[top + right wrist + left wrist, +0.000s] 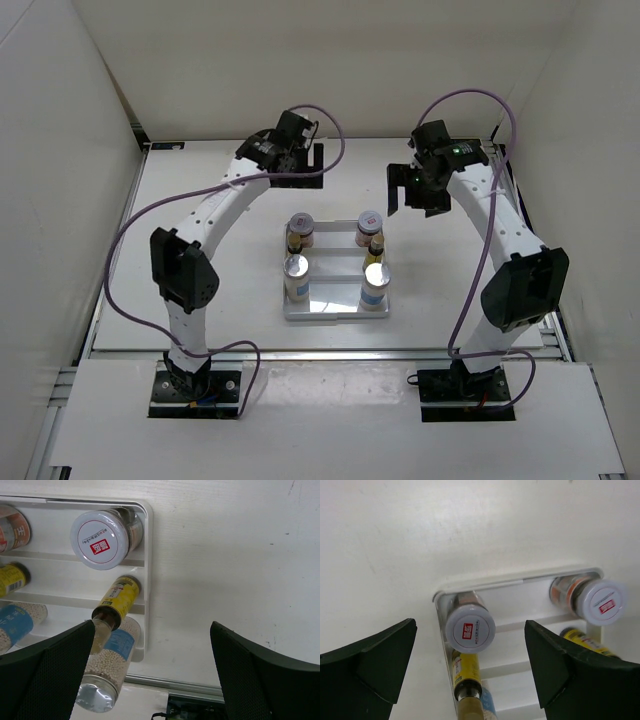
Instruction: Organize the condiment bottles
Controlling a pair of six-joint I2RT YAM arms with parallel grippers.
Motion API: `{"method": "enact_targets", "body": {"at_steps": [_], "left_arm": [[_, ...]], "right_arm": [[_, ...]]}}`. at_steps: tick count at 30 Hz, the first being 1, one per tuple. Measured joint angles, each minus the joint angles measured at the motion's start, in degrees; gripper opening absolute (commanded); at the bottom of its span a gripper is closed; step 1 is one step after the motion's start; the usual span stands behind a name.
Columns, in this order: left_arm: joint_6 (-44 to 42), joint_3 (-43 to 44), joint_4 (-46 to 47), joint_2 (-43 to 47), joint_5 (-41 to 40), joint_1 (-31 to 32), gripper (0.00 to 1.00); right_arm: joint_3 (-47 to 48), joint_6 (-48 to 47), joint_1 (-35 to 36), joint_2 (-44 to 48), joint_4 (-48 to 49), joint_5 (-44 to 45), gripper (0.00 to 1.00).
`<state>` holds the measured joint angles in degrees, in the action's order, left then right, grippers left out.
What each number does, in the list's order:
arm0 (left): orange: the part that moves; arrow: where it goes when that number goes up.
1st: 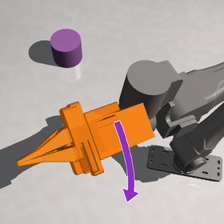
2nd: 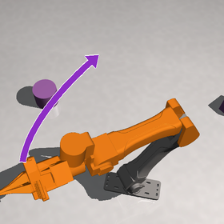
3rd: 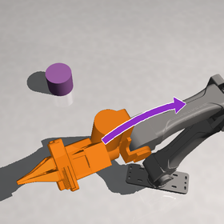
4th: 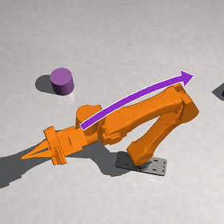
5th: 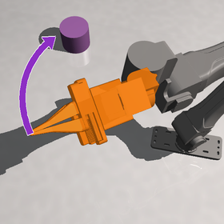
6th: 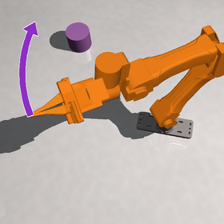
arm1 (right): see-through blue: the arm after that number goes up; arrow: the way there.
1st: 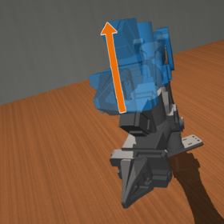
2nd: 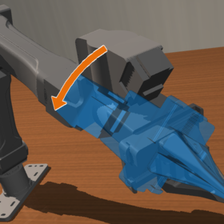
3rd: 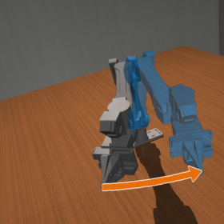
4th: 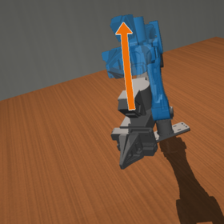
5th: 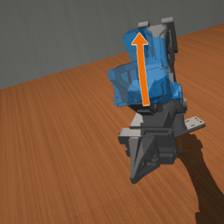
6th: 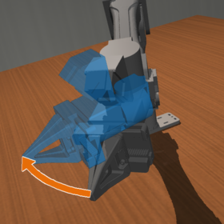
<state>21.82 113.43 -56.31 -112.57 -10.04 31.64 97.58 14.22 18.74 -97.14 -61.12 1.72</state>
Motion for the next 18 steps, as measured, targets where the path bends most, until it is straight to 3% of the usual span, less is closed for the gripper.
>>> {"method": "enact_targets", "body": {"at_steps": [5,8,11,18], "left_arm": [[-2.01,2.27,0.17,6.58,-7.72,0.00,1.00],[-4.70,-2.91,3.39,15.89,-13.49,-0.55,1.00],[-7.82,-15.47,9.90,29.53,-16.52,-2.54,1.00],[-12.74,-55.12,29.62,59.43,-19.34,-5.20,1.00]], "right_arm": [[0.02,1.92,0.00,1.01,-0.04,3.02,0.99],[0.02,2.99,-0.04,3.54,0.00,4.85,0.99],[-1.55,3.26,-0.39,8.57,1.11,5.35,0.99],[-9.86,3.04,-0.68,20.24,3.41,5.38,0.99]]}}
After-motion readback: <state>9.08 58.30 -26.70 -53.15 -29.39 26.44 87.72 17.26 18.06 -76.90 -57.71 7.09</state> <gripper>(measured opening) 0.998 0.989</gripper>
